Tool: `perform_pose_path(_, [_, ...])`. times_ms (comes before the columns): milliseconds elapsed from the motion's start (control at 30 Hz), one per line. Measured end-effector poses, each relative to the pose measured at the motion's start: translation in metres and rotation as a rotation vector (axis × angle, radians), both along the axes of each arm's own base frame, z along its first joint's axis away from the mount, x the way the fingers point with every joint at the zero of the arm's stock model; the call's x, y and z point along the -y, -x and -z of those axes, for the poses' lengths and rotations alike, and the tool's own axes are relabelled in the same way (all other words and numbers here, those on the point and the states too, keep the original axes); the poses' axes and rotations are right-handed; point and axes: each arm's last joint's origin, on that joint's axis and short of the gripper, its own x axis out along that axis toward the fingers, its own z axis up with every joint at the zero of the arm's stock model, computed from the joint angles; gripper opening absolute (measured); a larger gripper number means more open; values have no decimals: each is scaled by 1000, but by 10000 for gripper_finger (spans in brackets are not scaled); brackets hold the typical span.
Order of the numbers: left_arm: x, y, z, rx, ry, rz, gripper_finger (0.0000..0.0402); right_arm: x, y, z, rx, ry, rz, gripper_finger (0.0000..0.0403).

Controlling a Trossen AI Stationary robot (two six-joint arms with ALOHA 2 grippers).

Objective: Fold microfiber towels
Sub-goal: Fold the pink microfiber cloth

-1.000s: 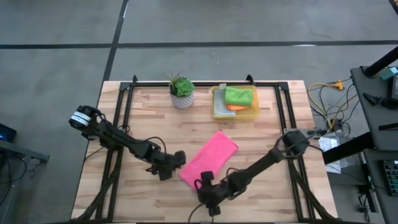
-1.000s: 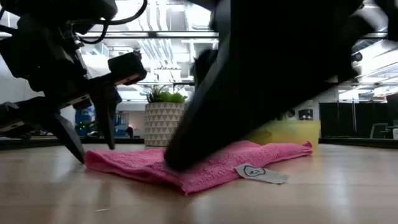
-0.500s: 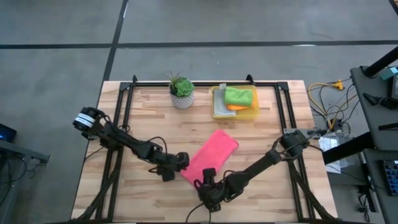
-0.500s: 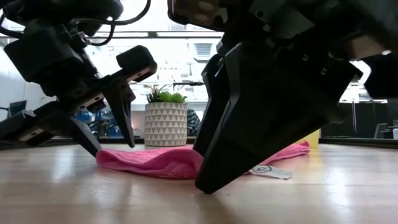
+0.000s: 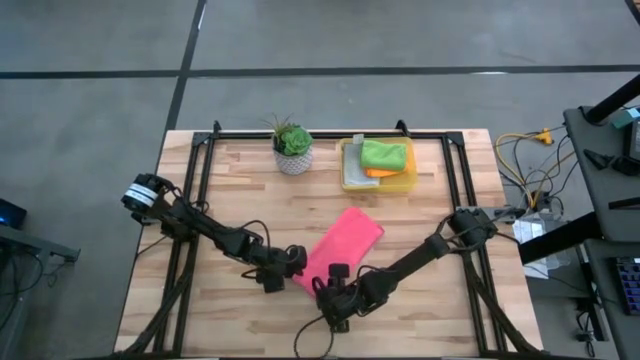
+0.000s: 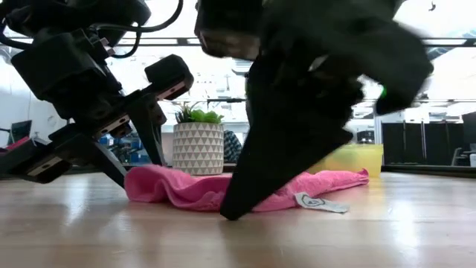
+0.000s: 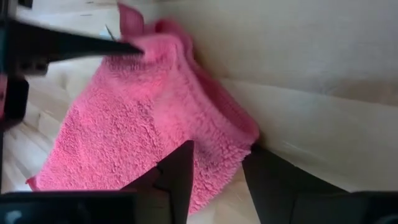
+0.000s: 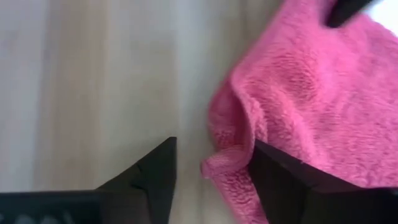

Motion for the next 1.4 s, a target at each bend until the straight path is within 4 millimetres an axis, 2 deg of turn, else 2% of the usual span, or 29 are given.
perform_pose_path(200, [0, 0, 7, -30, 21, -31, 71, 18, -3, 8, 1, -41, 99, 120])
perform_pose_path(400, [0, 1, -1, -31, 86, -108, 6, 20, -2, 9, 9, -43, 82, 22])
perform_pose_path(567, [-1, 2, -22, 13, 153, -162, 3, 14, 1, 1, 2, -38, -6, 12])
perform_pose_path(733, [-3, 9, -48, 17, 268, -207, 1, 3, 9, -12, -27, -121, -94, 10])
perform_pose_path(933, [1, 17, -73, -119, 531, -155, 0, -10, 20, -44, 32, -186, -158, 9])
perform_pose_path(1067, [2, 19, -79, -187, 569, -151, 0, -15, 29, -60, 17, -264, -210, 9])
perform_pose_path(1233, [5, 13, -93, -171, 598, -126, 0, -12, 35, -83, 64, -310, -217, 9])
perform_pose_path(1400, [5, 7, -99, -131, 613, -113, 0, -3, 40, -81, 63, -309, -140, 9])
